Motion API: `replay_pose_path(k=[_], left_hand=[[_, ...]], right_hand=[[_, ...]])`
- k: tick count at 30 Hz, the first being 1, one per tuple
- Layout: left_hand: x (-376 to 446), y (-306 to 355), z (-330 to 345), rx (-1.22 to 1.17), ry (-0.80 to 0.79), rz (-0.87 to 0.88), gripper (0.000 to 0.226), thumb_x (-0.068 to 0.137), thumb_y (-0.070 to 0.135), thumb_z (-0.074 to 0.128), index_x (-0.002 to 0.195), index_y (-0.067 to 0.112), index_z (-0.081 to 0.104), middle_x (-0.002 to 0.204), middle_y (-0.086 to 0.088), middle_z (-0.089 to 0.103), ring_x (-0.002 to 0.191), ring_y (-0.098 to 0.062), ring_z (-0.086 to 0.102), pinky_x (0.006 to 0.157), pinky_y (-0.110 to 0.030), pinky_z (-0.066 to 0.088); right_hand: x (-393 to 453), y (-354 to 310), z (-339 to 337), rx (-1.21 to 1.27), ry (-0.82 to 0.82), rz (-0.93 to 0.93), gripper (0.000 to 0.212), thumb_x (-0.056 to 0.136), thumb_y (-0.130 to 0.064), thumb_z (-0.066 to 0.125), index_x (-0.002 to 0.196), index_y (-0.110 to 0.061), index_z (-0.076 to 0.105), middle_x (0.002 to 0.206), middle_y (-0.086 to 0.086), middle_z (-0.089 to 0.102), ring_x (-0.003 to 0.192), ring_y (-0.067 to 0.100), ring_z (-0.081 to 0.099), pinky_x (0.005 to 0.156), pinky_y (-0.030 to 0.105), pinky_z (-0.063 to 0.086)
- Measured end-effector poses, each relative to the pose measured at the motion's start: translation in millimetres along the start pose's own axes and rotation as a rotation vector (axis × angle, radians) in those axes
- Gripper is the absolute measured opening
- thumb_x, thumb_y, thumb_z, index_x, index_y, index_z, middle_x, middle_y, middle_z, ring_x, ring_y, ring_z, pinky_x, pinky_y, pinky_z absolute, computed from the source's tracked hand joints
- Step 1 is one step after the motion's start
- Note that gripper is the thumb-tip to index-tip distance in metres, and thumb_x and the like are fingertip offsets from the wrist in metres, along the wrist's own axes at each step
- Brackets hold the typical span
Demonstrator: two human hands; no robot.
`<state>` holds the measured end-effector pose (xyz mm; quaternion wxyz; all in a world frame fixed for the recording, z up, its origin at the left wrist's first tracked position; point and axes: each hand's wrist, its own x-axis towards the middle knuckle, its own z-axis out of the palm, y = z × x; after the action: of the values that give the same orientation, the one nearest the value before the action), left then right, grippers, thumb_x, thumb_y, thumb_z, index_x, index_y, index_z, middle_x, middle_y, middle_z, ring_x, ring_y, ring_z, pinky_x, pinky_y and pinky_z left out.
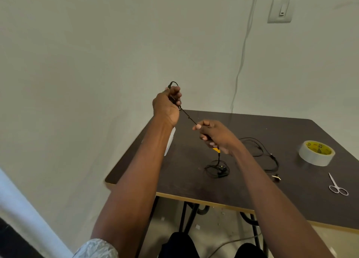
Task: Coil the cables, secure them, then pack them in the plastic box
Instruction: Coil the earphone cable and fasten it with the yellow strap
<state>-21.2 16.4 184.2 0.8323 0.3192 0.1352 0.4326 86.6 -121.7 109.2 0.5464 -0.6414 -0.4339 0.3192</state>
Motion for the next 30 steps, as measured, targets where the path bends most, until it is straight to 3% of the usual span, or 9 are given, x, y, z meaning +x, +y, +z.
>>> replay_pose_path(k=[3, 6, 9, 11, 15, 19, 22, 26, 30], left_hand=[[4, -14, -6, 0.154, 0.001, 0.185, 0.018, 0.098, 0.007, 0.042, 0.097, 0.007, 0.060, 0.086, -0.003, 0.073, 0.071, -0.010, 0.065, 0.048, -0.017, 0.033], [7, -25, -14, 0.501, -0.012, 0.352, 0.018, 0.101, 0.012, 0.037, 0.096, 0.017, 0.052, 0.098, 0.001, 0.072, 0.081, -0.008, 0.065, 0.063, -0.022, 0.037], [10, -37, -16, 0.826, -0.098, 0.480, 0.020, 0.102, 0.013, 0.030, 0.105, 0.017, 0.049, 0.103, 0.002, 0.069, 0.081, -0.008, 0.065, 0.076, -0.026, 0.042], [11, -46, -18, 0.980, -0.202, 0.468, 0.031, 0.103, 0.011, 0.029, 0.131, 0.010, 0.042, 0.106, 0.000, 0.066, 0.080, -0.009, 0.065, 0.075, -0.023, 0.047], [12, -44, -22, 0.965, -0.216, 0.361, 0.047, 0.102, 0.007, 0.026, 0.149, 0.007, 0.019, 0.106, -0.008, 0.065, 0.072, -0.014, 0.064, 0.069, -0.016, 0.051], [21, -34, -27, 0.989, -0.200, 0.316, 0.034, 0.103, 0.011, 0.029, 0.137, 0.009, 0.031, 0.098, -0.007, 0.068, 0.059, -0.013, 0.061, 0.067, -0.023, 0.051], [19, -33, -28, 1.031, -0.316, 0.182, 0.020, 0.101, 0.007, 0.034, 0.120, 0.006, 0.041, 0.090, -0.010, 0.067, 0.063, -0.019, 0.062, 0.070, -0.028, 0.052], [0, -30, -31, 1.152, -0.425, 0.084, 0.035, 0.103, 0.019, 0.037, 0.107, -0.009, 0.056, 0.072, -0.014, 0.064, 0.055, -0.020, 0.052, 0.062, -0.022, 0.043], [-7, -29, -40, 1.174, -0.568, -0.006, 0.037, 0.097, 0.033, 0.053, 0.080, 0.000, 0.058, 0.057, -0.007, 0.054, 0.051, -0.016, 0.046, 0.057, -0.028, 0.039]], right_hand=[[-12, -12, -2, 0.096, -0.120, 0.014, 0.019, 0.100, -0.023, 0.055, 0.095, -0.005, 0.060, 0.059, 0.006, 0.049, 0.043, 0.015, 0.040, 0.041, 0.022, 0.034], [-23, -28, -9, 0.138, -0.265, -0.005, 0.021, 0.098, -0.021, 0.057, 0.092, -0.002, 0.063, 0.058, 0.007, 0.052, 0.052, 0.018, 0.050, 0.055, 0.029, 0.049], [-27, -44, -14, 0.133, -0.318, -0.048, 0.023, 0.098, -0.019, 0.055, 0.099, 0.002, 0.065, 0.063, 0.008, 0.053, 0.045, 0.013, 0.045, 0.048, 0.022, 0.039], [-28, -55, -17, 0.131, -0.327, -0.098, 0.023, 0.096, -0.019, 0.055, 0.098, 0.001, 0.066, 0.070, 0.009, 0.054, 0.037, 0.008, 0.039, 0.043, 0.023, 0.025], [-33, -64, -27, 0.141, -0.297, -0.167, 0.026, 0.096, -0.025, 0.057, 0.081, -0.005, 0.065, 0.058, 0.002, 0.041, 0.038, 0.007, 0.020, 0.040, 0.020, 0.016], [-37, -48, -34, 0.219, -0.288, -0.125, 0.030, 0.093, -0.025, 0.055, 0.067, -0.013, 0.060, 0.056, 0.000, 0.033, 0.041, 0.006, 0.015, 0.042, 0.019, 0.015], [-35, -37, -33, 0.347, -0.233, -0.140, 0.023, 0.094, -0.022, 0.054, 0.079, -0.008, 0.065, 0.054, -0.003, 0.036, 0.038, 0.003, 0.018, 0.041, 0.019, 0.015], [-20, -38, -42, 0.444, -0.016, -0.232, 0.016, 0.096, -0.016, 0.055, 0.097, -0.001, 0.063, 0.059, -0.001, 0.041, 0.038, 0.005, 0.029, 0.044, 0.026, 0.014], [-3, -39, -50, 0.264, 0.233, -0.190, 0.019, 0.097, -0.024, 0.059, 0.101, -0.009, 0.070, 0.066, 0.000, 0.049, 0.047, 0.010, 0.040, 0.039, 0.021, 0.024]])
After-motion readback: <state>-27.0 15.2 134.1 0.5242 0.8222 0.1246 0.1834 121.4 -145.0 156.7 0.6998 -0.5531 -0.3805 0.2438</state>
